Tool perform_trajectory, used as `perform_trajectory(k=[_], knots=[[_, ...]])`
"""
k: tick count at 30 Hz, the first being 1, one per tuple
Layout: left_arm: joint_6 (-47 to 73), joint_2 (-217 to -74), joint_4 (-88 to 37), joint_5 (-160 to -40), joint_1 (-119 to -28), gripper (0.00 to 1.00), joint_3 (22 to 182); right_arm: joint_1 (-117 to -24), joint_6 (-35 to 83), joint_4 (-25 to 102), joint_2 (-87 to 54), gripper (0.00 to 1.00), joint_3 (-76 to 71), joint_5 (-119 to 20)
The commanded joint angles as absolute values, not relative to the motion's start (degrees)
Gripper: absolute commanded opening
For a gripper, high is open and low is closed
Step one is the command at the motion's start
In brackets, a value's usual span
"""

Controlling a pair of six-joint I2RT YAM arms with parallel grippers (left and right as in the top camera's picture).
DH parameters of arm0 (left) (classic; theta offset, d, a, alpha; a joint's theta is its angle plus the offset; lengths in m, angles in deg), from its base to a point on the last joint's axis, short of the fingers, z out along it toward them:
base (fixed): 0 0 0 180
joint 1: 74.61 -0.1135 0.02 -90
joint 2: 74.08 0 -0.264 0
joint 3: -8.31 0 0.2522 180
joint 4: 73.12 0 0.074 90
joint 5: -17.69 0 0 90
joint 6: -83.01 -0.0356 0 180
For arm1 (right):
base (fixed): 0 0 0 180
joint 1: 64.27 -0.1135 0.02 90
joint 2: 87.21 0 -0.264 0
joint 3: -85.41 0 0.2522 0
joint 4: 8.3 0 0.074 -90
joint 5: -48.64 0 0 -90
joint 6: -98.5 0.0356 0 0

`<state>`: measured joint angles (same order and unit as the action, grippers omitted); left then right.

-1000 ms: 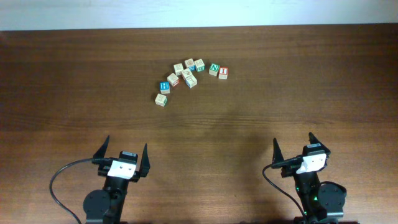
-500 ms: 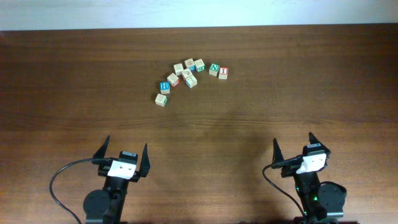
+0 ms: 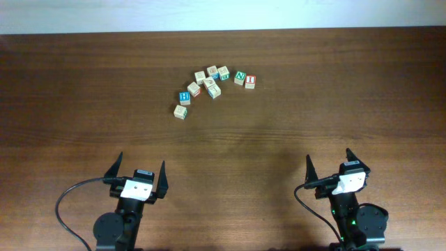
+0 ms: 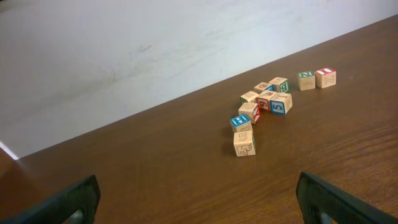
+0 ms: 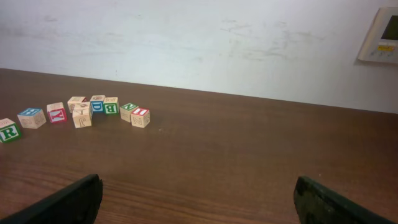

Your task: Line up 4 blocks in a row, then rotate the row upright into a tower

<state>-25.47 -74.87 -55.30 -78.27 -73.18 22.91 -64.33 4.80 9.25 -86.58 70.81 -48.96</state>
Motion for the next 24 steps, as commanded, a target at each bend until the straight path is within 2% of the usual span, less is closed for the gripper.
perform_trajectory(k=[1, 9, 13, 15, 20, 24], knots=[[-25.4, -74.4, -55.5, -79.6, -73.2, 0.99, 22.6, -64.6, 4.4, 9.3, -87.0, 0.98, 71.3, -48.3], [-18.2, -77.7, -60.2, -81.2, -73.3, 0.99, 27.1, -64.6, 4.4, 6.5, -87.0, 0.98, 69.3, -48.4], [-18.2, -89.0, -61.9, -79.8, -73.3, 0.99, 36.1, -64.6, 4.4, 6.5, -85.2, 0.98, 62.8, -48.2], [-18.1, -99.2, -61.5, -80.1, -73.3, 0.99, 43.5, -64.6, 4.5, 7.5, -80.3, 0.98, 57.0, -48.2], [-18.1, -119.9, -48.7, -81.6, -73.3, 0.99, 64.0, -64.6, 4.4, 16.8, -61.3, 0.98, 39.5, -48.5], [-18.2, -139.6, -32.2, -83.7, -73.3, 0.99, 84.0, -64.6, 4.4, 30.0, -41.1, 0.98, 20.9, -50.3]])
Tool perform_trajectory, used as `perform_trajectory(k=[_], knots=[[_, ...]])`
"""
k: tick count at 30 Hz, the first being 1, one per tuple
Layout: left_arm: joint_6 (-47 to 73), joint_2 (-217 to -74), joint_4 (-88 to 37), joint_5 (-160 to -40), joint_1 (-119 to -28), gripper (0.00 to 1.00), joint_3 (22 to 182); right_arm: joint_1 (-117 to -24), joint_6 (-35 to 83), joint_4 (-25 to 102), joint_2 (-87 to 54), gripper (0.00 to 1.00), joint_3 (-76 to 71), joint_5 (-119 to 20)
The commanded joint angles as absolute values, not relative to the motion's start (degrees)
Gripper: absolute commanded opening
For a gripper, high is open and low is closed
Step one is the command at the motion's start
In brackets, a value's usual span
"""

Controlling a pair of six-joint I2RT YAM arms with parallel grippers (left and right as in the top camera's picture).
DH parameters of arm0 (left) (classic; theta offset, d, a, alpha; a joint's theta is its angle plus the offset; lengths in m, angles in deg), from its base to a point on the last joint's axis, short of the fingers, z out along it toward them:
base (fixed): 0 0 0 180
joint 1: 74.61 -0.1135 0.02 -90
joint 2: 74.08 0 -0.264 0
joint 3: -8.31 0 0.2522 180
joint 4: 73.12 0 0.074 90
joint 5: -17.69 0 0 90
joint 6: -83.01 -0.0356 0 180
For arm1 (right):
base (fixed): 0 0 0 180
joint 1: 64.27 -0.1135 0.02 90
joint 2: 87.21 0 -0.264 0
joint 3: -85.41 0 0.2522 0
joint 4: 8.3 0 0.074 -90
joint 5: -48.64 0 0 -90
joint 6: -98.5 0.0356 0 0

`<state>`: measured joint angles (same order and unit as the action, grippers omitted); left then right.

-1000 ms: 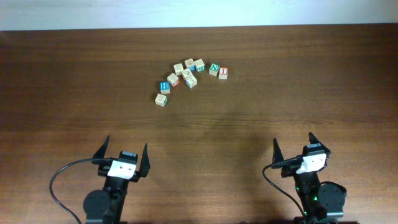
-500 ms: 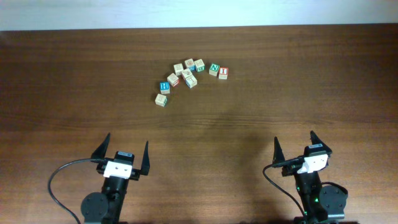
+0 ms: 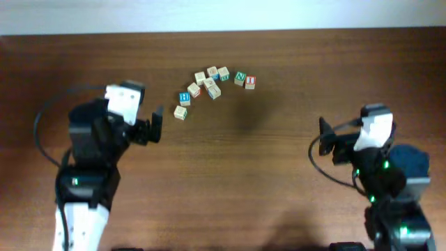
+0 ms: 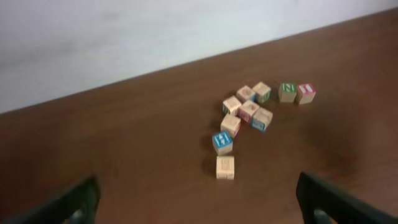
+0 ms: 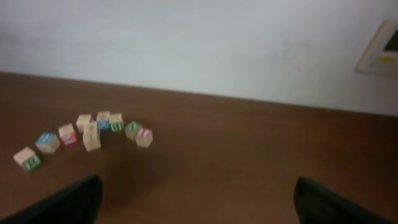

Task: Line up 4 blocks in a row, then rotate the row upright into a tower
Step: 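Raise both arms and move the right gripper over the block cluster, then lower the right gripper and grasp the wooden 5 block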

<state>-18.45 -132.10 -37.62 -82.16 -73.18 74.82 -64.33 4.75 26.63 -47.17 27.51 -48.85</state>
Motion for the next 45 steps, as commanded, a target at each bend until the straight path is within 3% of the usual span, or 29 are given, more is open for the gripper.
perform_trajectory(k=[1, 5, 8, 12, 16, 17, 19, 23, 30, 32, 41, 45], knots=[[-18.2, -144.3, -27.5, -83.7, -73.3, 0.99, 89.3, -64.6, 4.4, 33.4, -35.0, 0.98, 16.3, -52.0], [-18.2, -160.8, -12.3, -83.7, -73.3, 0.99, 106.6, -64.7, 4.4, 38.7, -13.3, 0.98, 2.1, -68.1], [-18.2, -169.2, -5.4, -89.3, -72.9, 0.99, 115.7, -68.9, 4.2, 40.2, -2.4, 0.98, -4.8, -69.2], [-18.1, -172.5, -5.5, -89.7, -71.3, 0.99, 116.7, -78.1, 4.2, 40.9, 8.6, 0.98, -9.5, -69.2], [-15.4, -172.5, -1.6, -96.6, -71.3, 0.99, 116.7, -80.1, 6.2, 42.4, 10.9, 1.0, -9.1, -69.7], [-15.0, -172.5, -1.8, -95.9, -71.3, 0.99, 116.7, -80.1, 9.5, 41.5, 11.0, 0.91, -9.7, -66.3], [3.9, -172.5, -1.2, -75.5, -71.4, 0.99, 117.7, -82.6, 9.3, 49.6, 13.5, 0.9, -19.1, -54.8], [10.4, -172.5, 1.7, -64.1, -71.4, 0.97, 122.0, -89.0, 9.2, 57.1, 27.4, 0.86, -38.3, -46.0], [10.3, -172.6, 2.4, -63.5, -71.3, 0.99, 122.0, -93.1, 7.2, 40.7, 46.7, 0.84, -41.7, -45.6], [10.3, -172.6, 2.4, -63.5, -71.3, 0.99, 122.0, -93.2, 7.2, 38.0, 49.0, 0.79, -41.7, -45.8], [10.3, -172.6, 2.4, -63.5, -71.3, 0.99, 122.0, -93.2, 11.0, 34.4, 53.0, 0.35, -41.5, -45.2], [10.3, -172.6, 2.4, -63.5, -71.3, 0.99, 122.0, -93.1, 19.7, 44.7, 49.5, 0.32, -41.9, -45.2]])
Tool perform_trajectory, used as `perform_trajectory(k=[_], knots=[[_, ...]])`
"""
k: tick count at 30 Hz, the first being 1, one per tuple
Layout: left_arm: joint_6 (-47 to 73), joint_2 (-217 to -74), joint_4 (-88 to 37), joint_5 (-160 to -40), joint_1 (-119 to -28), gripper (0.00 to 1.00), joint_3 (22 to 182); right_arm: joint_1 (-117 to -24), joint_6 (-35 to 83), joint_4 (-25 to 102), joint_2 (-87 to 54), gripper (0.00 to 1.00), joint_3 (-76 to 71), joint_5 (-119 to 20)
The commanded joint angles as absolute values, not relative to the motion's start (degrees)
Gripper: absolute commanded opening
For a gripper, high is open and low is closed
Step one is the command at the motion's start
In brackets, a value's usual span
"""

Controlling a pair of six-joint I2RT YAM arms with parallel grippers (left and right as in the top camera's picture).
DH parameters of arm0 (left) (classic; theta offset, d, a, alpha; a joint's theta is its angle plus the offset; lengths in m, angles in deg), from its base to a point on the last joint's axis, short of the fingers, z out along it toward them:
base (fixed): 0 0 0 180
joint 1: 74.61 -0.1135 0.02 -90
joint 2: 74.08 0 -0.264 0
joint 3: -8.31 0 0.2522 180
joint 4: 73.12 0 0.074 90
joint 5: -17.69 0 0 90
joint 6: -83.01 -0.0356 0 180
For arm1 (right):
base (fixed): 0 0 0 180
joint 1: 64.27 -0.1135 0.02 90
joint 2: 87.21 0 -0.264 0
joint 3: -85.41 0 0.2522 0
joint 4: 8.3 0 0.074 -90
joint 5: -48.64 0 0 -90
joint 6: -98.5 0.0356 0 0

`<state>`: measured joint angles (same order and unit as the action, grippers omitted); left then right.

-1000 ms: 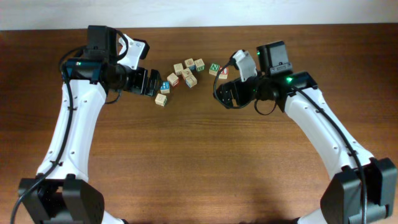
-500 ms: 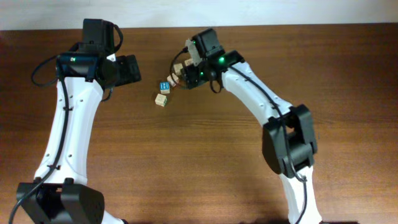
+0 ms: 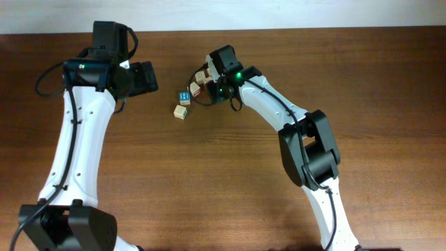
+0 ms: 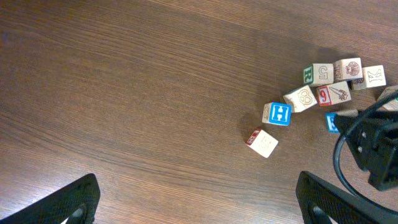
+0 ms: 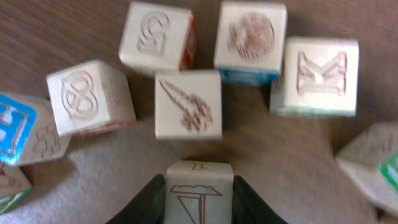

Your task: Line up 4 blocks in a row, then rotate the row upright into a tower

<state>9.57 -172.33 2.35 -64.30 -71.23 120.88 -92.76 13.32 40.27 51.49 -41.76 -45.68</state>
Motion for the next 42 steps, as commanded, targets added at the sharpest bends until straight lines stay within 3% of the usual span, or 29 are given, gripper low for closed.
perform_trajectory(k=[1, 6, 9, 14, 19, 23, 27, 30, 34, 39, 42], knots=[[10.3, -172.6, 2.4, -63.5, -71.3, 0.99, 122.0, -93.1, 23.4, 49.3, 47.9, 0.32, -41.9, -45.2], [10.3, -172.6, 2.4, -63.5, -71.3, 0.99, 122.0, -93.1, 30.3, 69.2, 47.1, 0.32, -41.9, -45.2], [10.3, -172.6, 2.4, -63.5, -71.3, 0.99, 122.0, -93.1, 31.6, 73.8, 47.2, 0.33, -41.9, -45.2], [10.3, -172.6, 2.4, -63.5, -71.3, 0.99, 122.0, -93.0, 33.0, 74.5, 47.1, 0.52, -46.8, -46.7], [10.3, -172.6, 2.4, -63.5, -71.3, 0.99, 122.0, -96.0, 38.6, 57.0, 48.2, 0.56, -53.9, -51.3], [10.3, -172.6, 2.5, -63.5, -71.3, 0.99, 122.0, -102.6, 44.6, 41.3, 53.5, 0.6, -53.9, -39.9], [10.3, -172.6, 2.4, -63.5, -71.3, 0.99, 122.0, -103.6, 44.3, 39.0, 56.9, 0.61, -53.8, -36.3], [10.3, -172.6, 2.5, -63.5, -71.3, 0.99, 122.0, -103.8, 41.3, 37.6, 58.2, 0.61, -53.8, -38.5], [10.3, -172.6, 2.5, -63.5, -71.3, 0.99, 122.0, -104.1, 40.2, 38.0, 58.8, 0.43, -53.4, -38.2], [10.3, -172.6, 2.4, -63.5, -71.3, 0.99, 122.0, -104.1, 40.2, 39.2, 59.6, 0.41, -53.4, -37.7], [10.3, -172.6, 2.4, -63.5, -71.3, 0.99, 122.0, -104.0, 40.2, 44.4, 57.9, 0.25, -53.5, -38.0]])
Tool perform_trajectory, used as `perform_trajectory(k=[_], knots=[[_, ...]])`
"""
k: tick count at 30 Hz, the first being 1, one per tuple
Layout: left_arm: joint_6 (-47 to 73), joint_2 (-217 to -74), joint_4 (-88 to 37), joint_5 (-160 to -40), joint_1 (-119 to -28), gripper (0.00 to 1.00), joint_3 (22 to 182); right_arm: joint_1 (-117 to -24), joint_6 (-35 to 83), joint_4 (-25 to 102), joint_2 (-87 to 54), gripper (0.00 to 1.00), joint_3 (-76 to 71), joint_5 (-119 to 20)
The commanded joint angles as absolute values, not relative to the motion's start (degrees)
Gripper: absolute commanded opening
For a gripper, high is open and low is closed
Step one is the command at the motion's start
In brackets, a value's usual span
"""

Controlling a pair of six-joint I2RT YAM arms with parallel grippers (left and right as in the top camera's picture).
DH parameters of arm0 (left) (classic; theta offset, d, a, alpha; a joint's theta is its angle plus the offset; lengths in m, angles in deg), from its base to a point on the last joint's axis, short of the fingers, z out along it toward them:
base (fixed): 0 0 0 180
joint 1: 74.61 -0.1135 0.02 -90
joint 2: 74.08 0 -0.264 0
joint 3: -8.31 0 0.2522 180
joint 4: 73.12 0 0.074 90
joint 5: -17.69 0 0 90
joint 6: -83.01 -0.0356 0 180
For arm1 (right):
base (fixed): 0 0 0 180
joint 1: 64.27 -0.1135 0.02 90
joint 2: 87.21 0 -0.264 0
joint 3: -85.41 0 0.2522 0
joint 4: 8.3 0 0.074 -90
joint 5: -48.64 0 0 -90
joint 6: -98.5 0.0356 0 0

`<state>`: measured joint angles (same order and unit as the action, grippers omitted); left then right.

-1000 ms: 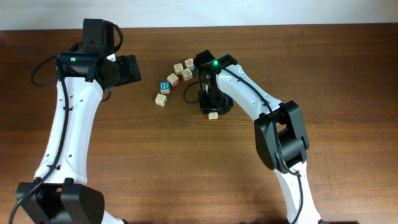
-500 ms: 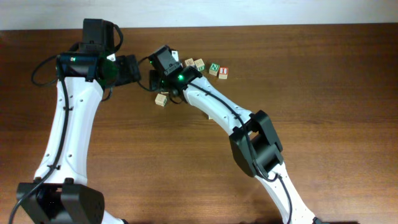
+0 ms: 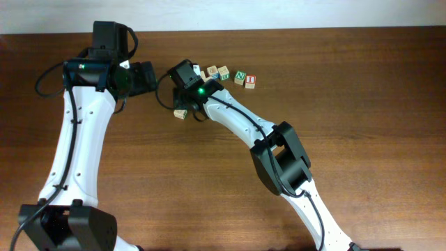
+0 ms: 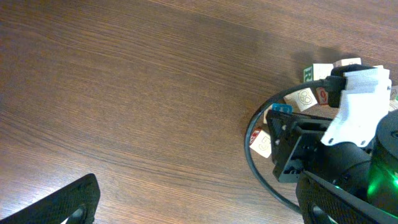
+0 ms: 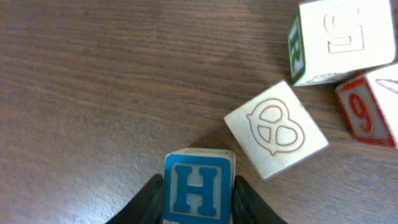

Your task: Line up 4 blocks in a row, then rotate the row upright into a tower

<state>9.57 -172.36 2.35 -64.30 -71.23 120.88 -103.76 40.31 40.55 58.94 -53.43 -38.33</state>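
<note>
Several wooden letter blocks lie at the far middle of the brown table (image 3: 348,139). My right gripper (image 5: 199,194) is shut on the blue H block (image 5: 199,186), one finger pressing each side. Next to it sit a pretzel block (image 5: 275,135), a "5" block with a green R side (image 5: 339,40) and a red-edged number block (image 5: 370,112). From overhead the right gripper (image 3: 187,93) covers the H block. My left gripper (image 4: 199,205) hangs open above bare table, left of the blocks, and is seen from overhead (image 3: 143,77).
A tan block (image 3: 180,113) lies just in front of the right gripper, also in the left wrist view (image 4: 262,142). The green N block (image 3: 240,76) and red I block (image 3: 250,82) sit at the right end of the row. The right arm's cable (image 4: 249,162) loops near them.
My right gripper was shut on a picture block in the middle of the group. Now it is further left and shut on the blue H block. The left arm has not moved.
Both arms rested at the near edge with grippers open. Then both were raised, facing the blocks. Later the left hung open left of the group while the right was shut on a picture block. Now the right holds the H block.
</note>
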Motion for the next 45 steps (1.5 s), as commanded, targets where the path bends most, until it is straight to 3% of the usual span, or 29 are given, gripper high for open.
perform_trajectory(k=[1, 9, 13, 16, 18, 23, 26, 29, 35, 37, 40, 43, 45], knots=[[10.3, -172.6, 2.4, -63.5, -71.3, 0.99, 122.0, -103.9, 40.2, 45.8, 57.1, 0.24, -53.7, -38.0], [10.3, -172.7, 2.4, -63.5, -71.3, 0.99, 122.0, -98.6, 40.3, 72.7, 54.3, 0.25, -54.4, -40.5], [10.3, -172.6, 2.4, -63.5, -71.3, 0.99, 122.0, -98.0, 40.3, 77.1, 54.3, 0.25, -54.4, -40.5], [10.3, -172.6, 2.4, -63.5, -71.3, 0.99, 122.0, -98.0, 40.3, 79.0, 54.3, 0.31, -54.4, -42.4], [10.3, -172.6, 2.4, -63.5, -71.3, 0.99, 122.0, -98.0, 40.3, 80.1, 54.3, 0.4, -54.4, -42.5], [10.3, -172.6, 2.4, -63.5, -71.3, 0.99, 122.0, -97.9, 37.4, 79.9, 54.3, 0.52, -61.5, -45.4], [10.3, -172.6, 2.5, -63.5, -71.3, 0.99, 122.0, -98.2, 37.8, 71.3, 54.3, 0.55, -64.1, -51.6], [10.3, -172.6, 2.5, -63.5, -71.3, 0.99, 122.0, -100.7, 45.9, 60.8, 56.7, 0.57, -64.0, -51.4], [10.3, -172.6, 2.4, -63.5, -71.3, 0.99, 122.0, -104.8, 55.8, 55.3, 61.5, 0.65, -63.9, -43.9], [10.3, -172.6, 2.4, -63.5, -71.3, 0.99, 122.0, -104.8, 55.7, 55.2, 62.2, 0.63, -63.9, -43.9], [10.3, -172.6, 2.4, -63.5, -71.3, 0.99, 122.0, -104.8, 53.6, 56.4, 62.2, 0.37, -63.9, -43.8], [10.3, -172.6, 2.4, -63.5, -71.3, 0.99, 122.0, -104.8, 52.2, 55.9, 62.2, 0.39, -63.9, -43.6], [10.3, -172.6, 2.4, -63.5, -71.3, 0.99, 122.0, -104.8, 52.3, 54.3, 62.5, 0.49, -63.9, -43.6]])
